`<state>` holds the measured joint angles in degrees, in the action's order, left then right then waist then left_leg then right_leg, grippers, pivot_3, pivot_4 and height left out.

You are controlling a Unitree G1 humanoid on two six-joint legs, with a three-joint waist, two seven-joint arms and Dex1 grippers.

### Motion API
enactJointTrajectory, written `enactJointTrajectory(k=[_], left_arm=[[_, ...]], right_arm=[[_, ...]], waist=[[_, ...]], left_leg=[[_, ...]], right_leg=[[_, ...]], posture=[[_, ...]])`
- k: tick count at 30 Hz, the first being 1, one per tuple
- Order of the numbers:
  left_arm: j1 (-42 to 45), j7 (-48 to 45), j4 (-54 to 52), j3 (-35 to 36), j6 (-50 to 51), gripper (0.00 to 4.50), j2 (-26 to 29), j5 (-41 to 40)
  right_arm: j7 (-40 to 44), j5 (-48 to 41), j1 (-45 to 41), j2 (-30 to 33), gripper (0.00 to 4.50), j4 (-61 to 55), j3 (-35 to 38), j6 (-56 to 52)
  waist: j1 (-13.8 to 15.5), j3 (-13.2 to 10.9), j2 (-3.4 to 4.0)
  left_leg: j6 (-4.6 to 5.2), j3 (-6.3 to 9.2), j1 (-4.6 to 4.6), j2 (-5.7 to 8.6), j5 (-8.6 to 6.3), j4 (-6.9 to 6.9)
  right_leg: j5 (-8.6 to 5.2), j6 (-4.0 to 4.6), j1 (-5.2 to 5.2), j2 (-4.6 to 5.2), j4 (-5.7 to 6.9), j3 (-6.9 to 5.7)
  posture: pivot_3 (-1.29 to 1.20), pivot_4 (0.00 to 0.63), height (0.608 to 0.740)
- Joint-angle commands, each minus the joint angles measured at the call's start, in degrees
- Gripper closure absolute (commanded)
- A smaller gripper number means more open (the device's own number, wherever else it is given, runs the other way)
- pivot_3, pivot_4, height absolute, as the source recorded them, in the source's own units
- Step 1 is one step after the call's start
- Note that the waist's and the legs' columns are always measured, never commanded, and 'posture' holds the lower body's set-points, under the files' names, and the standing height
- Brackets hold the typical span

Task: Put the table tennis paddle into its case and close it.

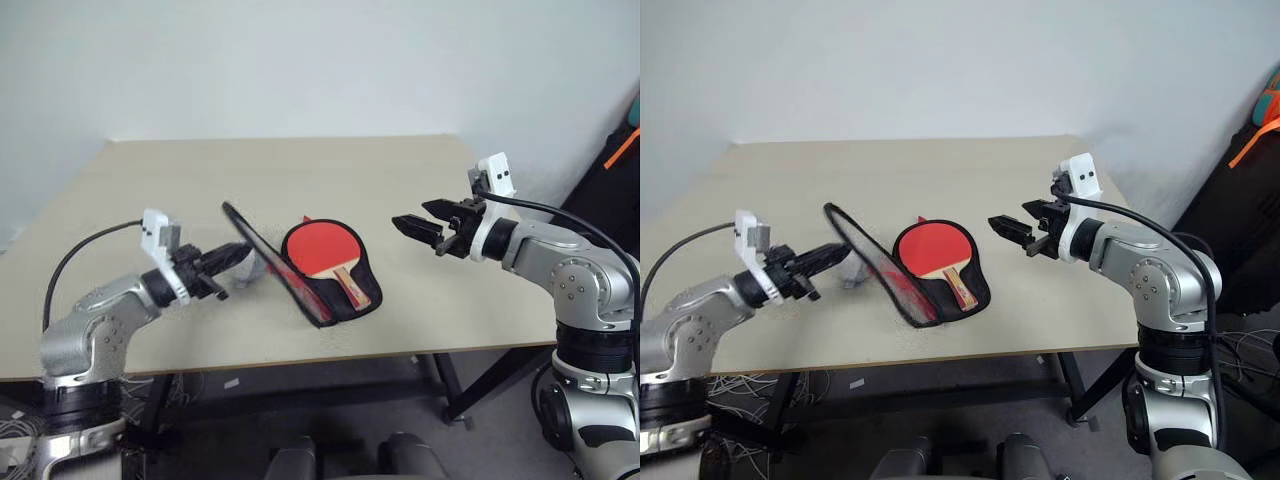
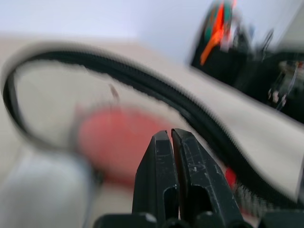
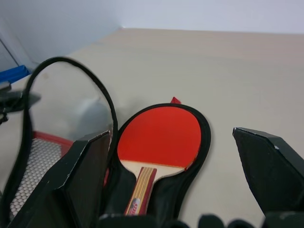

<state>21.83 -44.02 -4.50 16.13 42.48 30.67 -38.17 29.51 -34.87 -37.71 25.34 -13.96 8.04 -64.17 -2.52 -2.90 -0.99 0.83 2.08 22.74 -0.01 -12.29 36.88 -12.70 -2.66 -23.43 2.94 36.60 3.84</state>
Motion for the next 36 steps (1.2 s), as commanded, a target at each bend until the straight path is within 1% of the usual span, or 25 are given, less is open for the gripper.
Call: enactJointTrajectory(k=[1,4,6,11,14,16,19,26,27,28,36], left_arm=[[4.7,4.5,-4.1,-4.1,1.9,4.49,-3.6,-0.9],[6.9,7.8,-4.6,-5.9,6.2,4.49,-7.5,-3.2],[7.3,10.0,-4.6,-5.8,10.8,4.49,-9.4,-6.0],[5.3,11.7,-6.3,-5.4,16.8,4.49,-8.5,-8.6],[4.0,12.4,-6.4,-4.8,19.2,4.49,-7.5,-9.7],[2.7,14.9,-5.8,-3.1,22.7,4.49,-8.4,-11.6],[0.7,18.6,-5.7,0.0,26.2,3.89,-11.4,-15.4],[-3.0,27.1,-4.7,3.7,30.6,1.45,-17.5,-19.0],[-3.2,28.2,-4.4,4.3,31.3,1.04,-18.3,-19.6],[-3.4,28.9,-4.2,4.8,31.9,0.77,-18.9,-20.3],[-6.2,33.1,-2.4,7.1,33.8,0.77,-21.1,-21.9]], right_arm=[[0.0,-1.9,-3.6,1.0,0.0,-1.6,2.1,0.7],[2.2,-1.9,-3.8,3.4,0.0,-1.8,0.9,1.5],[3.9,-1.4,-3.3,5.3,0.0,-2.0,-0.3,2.5],[9.8,-0.3,-0.5,11.3,0.0,-3.3,-4.0,5.7],[11.2,0.2,0.2,13.0,0.0,-2.9,-5.1,7.1],[11.3,1.6,0.4,13.7,0.0,-1.3,-5.9,8.0],[10.5,2.2,0.4,13.0,0.0,-0.3,-6.2,8.4],[9.0,1.6,2.2,11.1,0.0,-2.4,-6.4,7.4],[8.7,1.4,2.4,10.9,0.0,-2.6,-6.3,7.2],[8.5,1.3,2.6,10.8,0.0,-2.8,-6.2,7.1],[6.1,0.4,3.9,9.5,0.0,-4.6,-5.3,5.4]], waist=[[-0.1,0.0,-0.02],[-0.2,0.0,-0.01],[-0.2,0.0,0.03],[-0.3,0.0,0.01],[-0.4,0.0,0.02],[-0.4,0.0,0.02],[-0.4,0.0,0.0],[-0.1,-0.1,-0.04],[-0.1,-0.1,-0.04],[-0.1,-0.1,-0.04],[-0.1,-0.1,-0.04]], left_leg=[[0.0,-0.02,-0.01,0.02,-0.01,0.0],[0.02,-0.04,-0.04,0.0,-0.08,0.0],[0.02,-0.04,-0.03,0.01,-0.08,-0.02],[0.03,-0.03,-0.03,0.01,-0.09,0.01],[0.03,-0.04,-0.03,0.01,-0.09,0.01],[0.03,-0.04,-0.04,0.02,-0.09,0.02],[0.02,-0.04,-0.04,0.02,-0.09,0.03],[0.02,-0.03,-0.02,0.05,-0.09,0.08],[0.02,-0.02,-0.02,0.06,-0.09,0.08],[0.02,-0.02,-0.02,0.06,-0.09,0.08],[0.0,-0.02,-0.03,0.06,-0.1,0.07]], right_leg=[[0.0,-0.02,0.04,0.0,0.0,0.03],[-0.01,-0.07,0.02,-0.03,0.0,0.08],[-0.03,-0.09,-0.01,-0.04,0.01,0.09],[-0.05,-0.09,0.0,-0.06,0.01,0.1],[-0.08,-0.07,0.0,-0.06,0.0,0.11],[-0.09,-0.05,0.0,-0.06,0.0,0.11],[-0.09,-0.05,0.01,-0.04,-0.01,0.11],[-0.08,-0.06,0.03,-0.02,-0.01,0.12],[-0.09,-0.06,0.03,-0.02,-0.01,0.13],[-0.09,-0.06,0.03,-0.03,-0.01,0.13],[-0.1,-0.03,0.02,-0.03,-0.01,0.13]], posture=[[0.0,0.0,0.739],[0.0,0.0,0.739],[0.0,0.0,0.739],[0.0,0.0,0.739],[0.0,0.0,0.739],[0.0,0.0,0.739],[0.0,0.0,0.739],[0.0,0.0,0.739],[0.0,0.0,0.739],[0.0,0.0,0.739],[0.0,0.0,0.739]])
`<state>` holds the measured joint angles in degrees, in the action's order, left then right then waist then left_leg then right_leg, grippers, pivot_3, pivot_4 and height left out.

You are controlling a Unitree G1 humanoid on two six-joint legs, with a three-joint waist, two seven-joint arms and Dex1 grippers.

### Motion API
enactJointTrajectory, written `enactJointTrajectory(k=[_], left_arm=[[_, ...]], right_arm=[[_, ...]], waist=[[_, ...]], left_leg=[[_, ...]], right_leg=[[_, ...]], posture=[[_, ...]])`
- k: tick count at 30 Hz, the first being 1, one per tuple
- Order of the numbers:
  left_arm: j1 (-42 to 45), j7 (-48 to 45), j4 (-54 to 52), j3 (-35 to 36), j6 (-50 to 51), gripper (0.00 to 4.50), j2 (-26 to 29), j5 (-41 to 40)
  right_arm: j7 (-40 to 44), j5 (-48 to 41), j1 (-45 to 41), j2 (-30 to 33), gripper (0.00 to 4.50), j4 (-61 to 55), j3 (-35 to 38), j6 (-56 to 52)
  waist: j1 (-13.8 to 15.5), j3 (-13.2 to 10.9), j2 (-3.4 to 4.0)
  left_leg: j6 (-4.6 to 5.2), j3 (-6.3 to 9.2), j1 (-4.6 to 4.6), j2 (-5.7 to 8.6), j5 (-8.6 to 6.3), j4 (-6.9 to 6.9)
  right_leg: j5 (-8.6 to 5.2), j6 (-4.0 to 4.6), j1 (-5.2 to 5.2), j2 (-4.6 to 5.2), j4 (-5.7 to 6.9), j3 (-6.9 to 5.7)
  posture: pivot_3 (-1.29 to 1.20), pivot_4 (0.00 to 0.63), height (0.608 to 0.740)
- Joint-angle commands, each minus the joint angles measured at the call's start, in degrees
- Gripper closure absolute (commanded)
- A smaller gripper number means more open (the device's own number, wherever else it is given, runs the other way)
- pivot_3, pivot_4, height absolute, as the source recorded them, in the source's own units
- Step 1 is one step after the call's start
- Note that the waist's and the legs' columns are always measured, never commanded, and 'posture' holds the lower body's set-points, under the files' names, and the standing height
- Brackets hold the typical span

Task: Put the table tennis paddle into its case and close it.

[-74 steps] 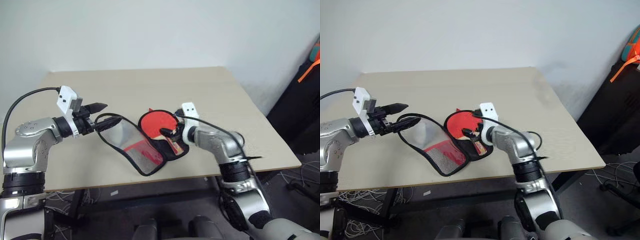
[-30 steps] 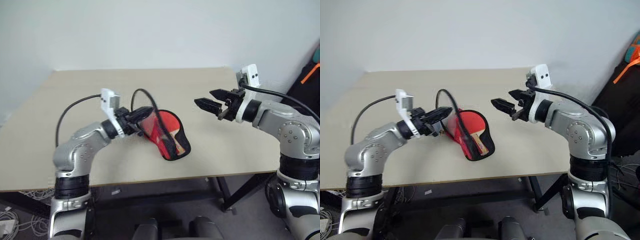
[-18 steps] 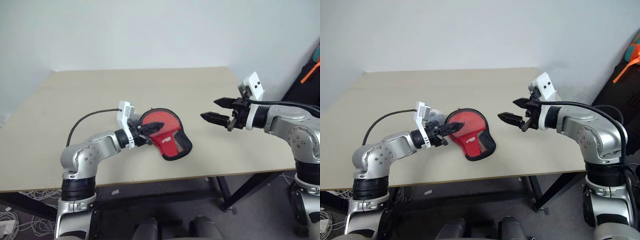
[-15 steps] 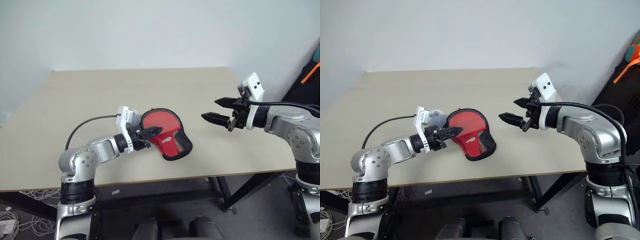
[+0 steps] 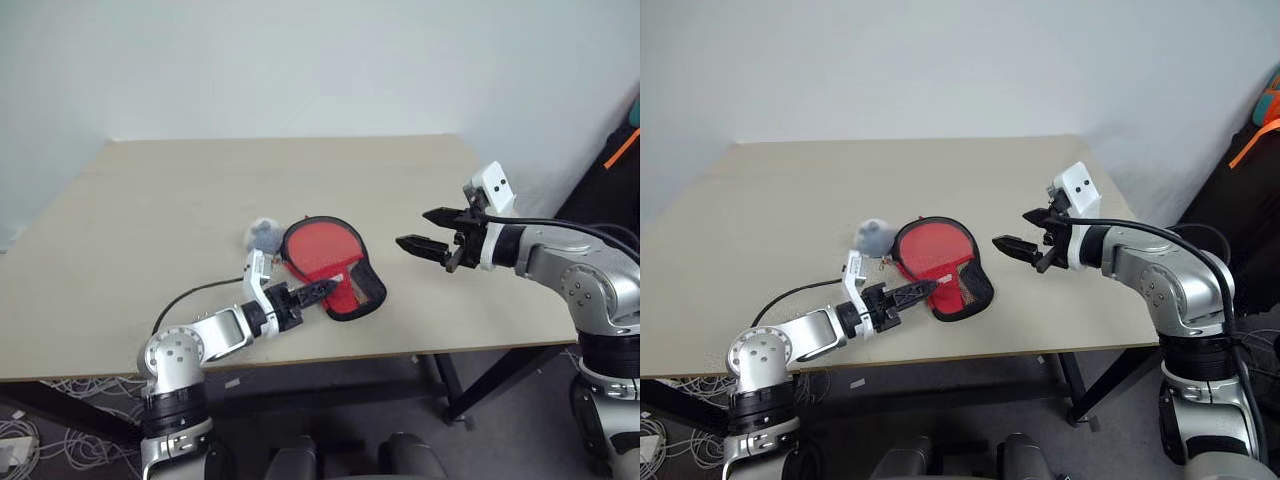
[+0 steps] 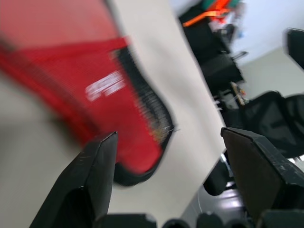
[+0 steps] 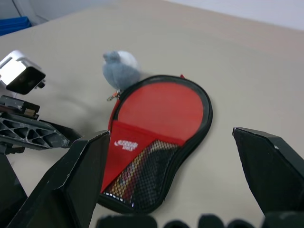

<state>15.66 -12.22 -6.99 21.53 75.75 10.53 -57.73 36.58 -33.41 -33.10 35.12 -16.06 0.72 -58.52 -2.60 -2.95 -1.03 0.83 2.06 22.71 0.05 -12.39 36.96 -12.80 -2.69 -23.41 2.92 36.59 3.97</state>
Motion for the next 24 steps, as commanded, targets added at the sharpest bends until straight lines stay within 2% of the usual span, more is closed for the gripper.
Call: enactJointTrajectory(k=[1,10,24], left_arm=[[-0.4,1.7,0.2,1.9,1.0,0.77,-1.3,-2.7],[-2.0,4.4,2.2,3.2,2.7,0.77,-3.7,-3.9],[2.0,10.1,5.0,3.9,0.6,0.77,-9.9,-5.5]], right_arm=[[-1.2,-1.1,-0.6,-0.4,0.0,-2.7,2.1,-0.4],[-3.1,-2.1,-0.1,-1.6,0.0,-4.2,2.4,-1.8],[-5.4,-3.3,-0.2,-3.6,0.0,-5.4,2.3,-2.7]], waist=[[0.0,0.0,-0.01],[0.0,0.0,-0.03],[0.0,0.0,-0.04]], left_leg=[[0.0,0.0,0.0,0.0,0.0,0.0],[-0.04,0.02,0.02,0.02,-0.03,-0.01],[-0.05,0.02,0.0,0.02,-0.03,0.0]], right_leg=[[-0.02,0.03,0.0,0.0,-0.01,0.0],[-0.03,0.04,0.0,0.01,-0.06,-0.01],[-0.04,0.07,0.03,0.01,-0.07,0.0]], posture=[[0.0,0.0,0.739],[0.0,0.0,0.739],[0.0,0.0,0.739]])
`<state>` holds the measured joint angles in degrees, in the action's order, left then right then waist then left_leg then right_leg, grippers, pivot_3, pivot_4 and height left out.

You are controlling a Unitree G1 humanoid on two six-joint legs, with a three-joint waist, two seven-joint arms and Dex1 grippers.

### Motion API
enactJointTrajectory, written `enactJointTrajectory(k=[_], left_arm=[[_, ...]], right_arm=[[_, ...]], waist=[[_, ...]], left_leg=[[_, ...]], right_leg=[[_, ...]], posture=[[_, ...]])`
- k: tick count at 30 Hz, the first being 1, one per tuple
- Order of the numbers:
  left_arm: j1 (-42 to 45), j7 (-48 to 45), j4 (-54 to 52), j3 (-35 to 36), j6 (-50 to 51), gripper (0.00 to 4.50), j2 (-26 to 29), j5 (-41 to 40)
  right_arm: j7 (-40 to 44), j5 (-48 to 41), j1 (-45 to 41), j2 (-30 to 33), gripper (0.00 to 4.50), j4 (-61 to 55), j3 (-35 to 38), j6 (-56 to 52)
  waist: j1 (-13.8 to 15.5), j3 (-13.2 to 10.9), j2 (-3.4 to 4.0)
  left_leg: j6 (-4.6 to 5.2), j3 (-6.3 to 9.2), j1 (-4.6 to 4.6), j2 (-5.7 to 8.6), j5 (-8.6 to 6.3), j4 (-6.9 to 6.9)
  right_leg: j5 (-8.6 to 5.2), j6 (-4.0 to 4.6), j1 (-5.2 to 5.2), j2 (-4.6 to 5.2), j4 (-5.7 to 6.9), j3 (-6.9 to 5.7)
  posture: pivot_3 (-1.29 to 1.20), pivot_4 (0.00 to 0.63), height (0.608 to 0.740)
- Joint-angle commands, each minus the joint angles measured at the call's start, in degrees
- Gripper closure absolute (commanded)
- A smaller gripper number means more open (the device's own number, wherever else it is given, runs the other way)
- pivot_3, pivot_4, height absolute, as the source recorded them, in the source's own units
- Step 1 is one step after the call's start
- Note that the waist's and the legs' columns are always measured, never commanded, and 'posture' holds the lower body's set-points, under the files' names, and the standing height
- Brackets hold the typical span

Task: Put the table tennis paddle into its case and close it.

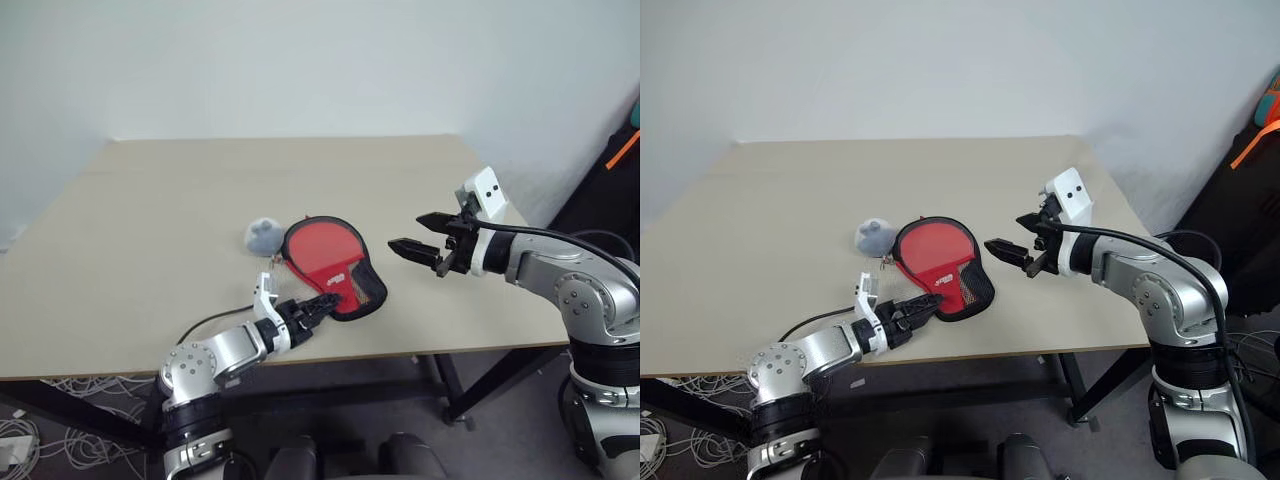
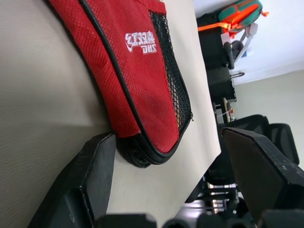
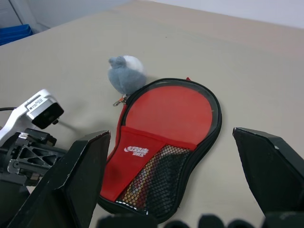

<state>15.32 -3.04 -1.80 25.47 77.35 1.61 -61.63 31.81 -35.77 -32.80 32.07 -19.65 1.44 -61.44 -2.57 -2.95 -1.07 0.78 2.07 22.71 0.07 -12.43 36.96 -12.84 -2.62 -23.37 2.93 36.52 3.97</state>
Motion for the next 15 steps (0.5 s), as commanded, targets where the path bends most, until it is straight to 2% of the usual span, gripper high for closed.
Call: enactJointTrajectory(k=[1,9,15], left_arm=[[2.8,1.4,0.2,0.0,-1.2,0.77,-1.3,-1.6],[6.5,5.2,2.5,1.1,-2.0,0.77,-2.2,-1.6],[7.3,8.4,1.3,3.2,1.4,0.77,0.2,-4.3]], right_arm=[[-0.8,-0.9,-0.6,-0.7,0.0,-1.8,1.5,0.2],[-2.2,-1.1,-0.6,-2.3,0.0,-2.1,1.6,0.0],[-3.0,-1.1,-0.2,-3.2,0.0,-2.5,1.8,-0.2]], waist=[[0.0,0.0,-0.01],[0.0,0.0,-0.01],[-0.1,0.0,-0.01]], left_leg=[[0.0,0.0,0.0,0.0,0.0,0.0],[0.0,0.01,0.01,0.01,0.0,0.0],[-0.02,0.01,0.01,0.0,-0.01,-0.03]], right_leg=[[0.0,0.0,0.0,0.0,0.0,0.0],[0.0,-0.01,0.0,0.0,-0.01,0.0],[0.02,-0.03,-0.04,-0.02,0.0,0.0]], posture=[[0.0,0.0,0.739],[0.0,0.0,0.739],[0.0,0.0,0.739]])
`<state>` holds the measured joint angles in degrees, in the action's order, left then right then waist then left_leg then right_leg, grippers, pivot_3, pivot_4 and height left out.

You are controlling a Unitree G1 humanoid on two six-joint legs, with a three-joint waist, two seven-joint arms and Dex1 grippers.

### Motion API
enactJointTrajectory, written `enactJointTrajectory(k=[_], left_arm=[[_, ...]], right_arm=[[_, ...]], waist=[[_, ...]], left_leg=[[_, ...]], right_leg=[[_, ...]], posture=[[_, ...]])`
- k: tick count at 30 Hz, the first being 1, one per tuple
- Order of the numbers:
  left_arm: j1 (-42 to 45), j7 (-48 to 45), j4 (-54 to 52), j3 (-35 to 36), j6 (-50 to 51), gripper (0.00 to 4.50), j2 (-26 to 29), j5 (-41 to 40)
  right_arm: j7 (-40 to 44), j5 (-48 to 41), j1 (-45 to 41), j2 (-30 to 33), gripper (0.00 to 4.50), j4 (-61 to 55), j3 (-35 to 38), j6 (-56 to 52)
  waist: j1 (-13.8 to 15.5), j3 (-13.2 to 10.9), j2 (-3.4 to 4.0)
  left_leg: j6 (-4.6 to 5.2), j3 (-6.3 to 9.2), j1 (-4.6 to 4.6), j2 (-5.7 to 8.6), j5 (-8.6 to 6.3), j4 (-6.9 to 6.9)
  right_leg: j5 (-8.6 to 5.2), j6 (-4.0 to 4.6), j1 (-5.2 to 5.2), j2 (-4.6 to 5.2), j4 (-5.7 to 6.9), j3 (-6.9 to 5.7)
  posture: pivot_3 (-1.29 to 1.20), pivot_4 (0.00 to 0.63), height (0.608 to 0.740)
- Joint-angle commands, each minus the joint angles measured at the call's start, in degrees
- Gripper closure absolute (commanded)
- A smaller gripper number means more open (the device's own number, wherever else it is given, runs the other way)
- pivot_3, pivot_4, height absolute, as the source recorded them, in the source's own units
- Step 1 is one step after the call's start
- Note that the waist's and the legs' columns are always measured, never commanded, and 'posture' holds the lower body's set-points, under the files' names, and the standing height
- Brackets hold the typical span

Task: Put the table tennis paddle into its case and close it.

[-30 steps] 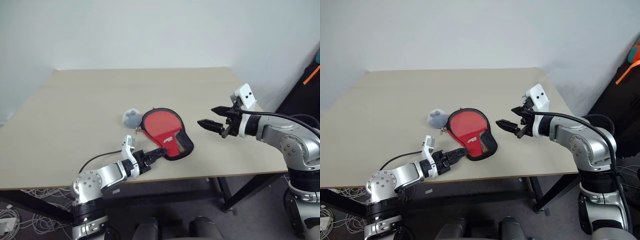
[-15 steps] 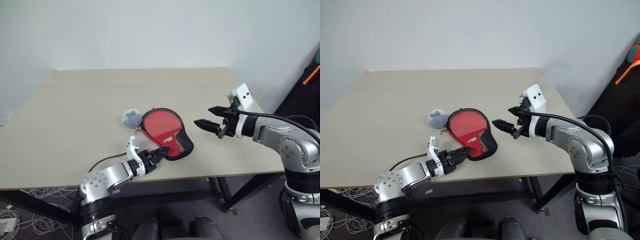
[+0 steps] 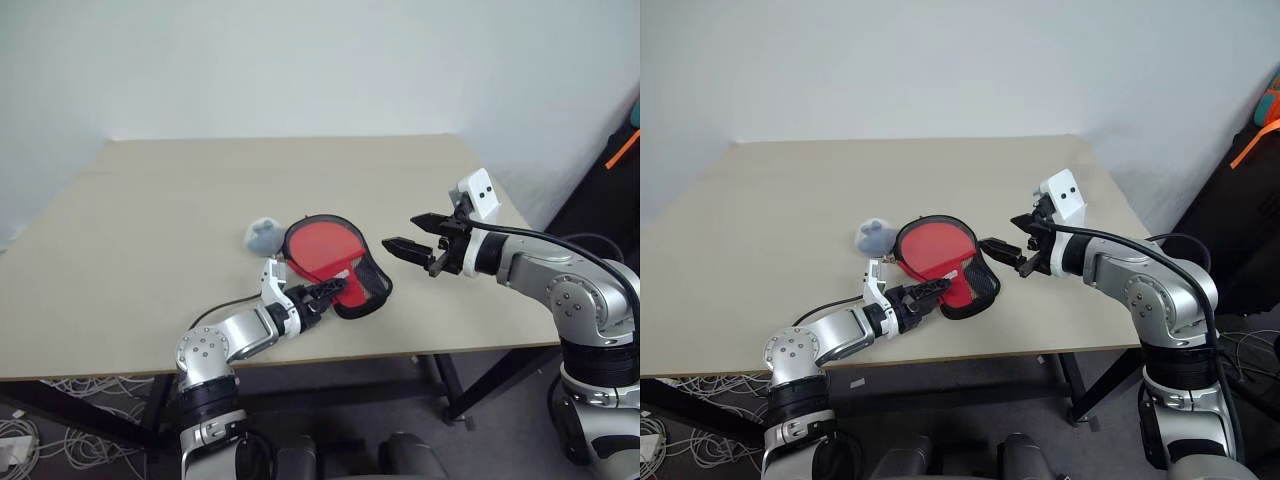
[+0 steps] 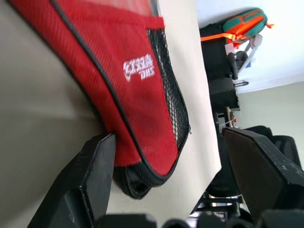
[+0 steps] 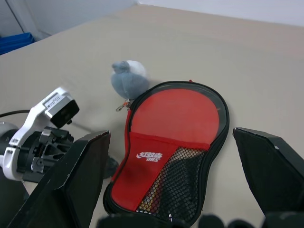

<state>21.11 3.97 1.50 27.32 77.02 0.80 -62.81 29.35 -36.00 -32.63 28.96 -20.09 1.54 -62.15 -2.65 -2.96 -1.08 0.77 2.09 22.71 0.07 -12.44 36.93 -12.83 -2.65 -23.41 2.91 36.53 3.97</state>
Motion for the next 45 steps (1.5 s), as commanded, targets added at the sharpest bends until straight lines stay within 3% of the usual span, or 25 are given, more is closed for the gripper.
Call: enactJointTrajectory(k=[1,6,23,45], left_arm=[[1.5,2.0,-2.2,1.7,2.3,0.77,1.3,-3.8],[0.8,5.2,-1.9,2.8,4.1,0.77,1.9,-6.1],[-0.2,18.1,0.9,3.4,-0.3,0.77,-4.2,-13.3],[7.5,14.2,12.6,-1.6,-3.3,0.77,-2.0,-9.7]], right_arm=[[-0.7,-0.9,-0.3,-0.2,0.0,-2.1,1.8,0.5],[-1.3,-0.8,-0.3,-0.6,0.0,-1.9,2.0,0.6],[-2.7,-1.1,0.1,-1.8,0.0,-2.4,2.5,-0.1],[-4.4,-0.8,-0.6,-4.3,0.0,-1.9,2.2,-0.3]], waist=[[0.0,0.0,0.0],[0.1,0.0,-0.02],[0.1,0.0,-0.17],[0.1,0.0,-0.17]], left_leg=[[0.0,0.0,0.0,-0.01,0.0,0.0],[-0.01,0.0,0.01,0.0,0.0,0.0],[-0.03,0.04,0.0,0.01,-0.01,0.02],[-0.05,0.05,0.03,0.03,-0.02,0.0]], right_leg=[[0.0,0.0,-0.01,0.0,0.01,0.0],[0.0,0.0,0.0,0.0,0.0,0.0],[-0.02,0.03,0.05,0.01,-0.03,-0.03],[-0.01,0.03,0.04,0.02,-0.12,-0.04]], posture=[[0.0,0.0,0.739],[0.0,0.0,0.739],[0.0,0.0,0.739],[0.0,0.0,0.739]])
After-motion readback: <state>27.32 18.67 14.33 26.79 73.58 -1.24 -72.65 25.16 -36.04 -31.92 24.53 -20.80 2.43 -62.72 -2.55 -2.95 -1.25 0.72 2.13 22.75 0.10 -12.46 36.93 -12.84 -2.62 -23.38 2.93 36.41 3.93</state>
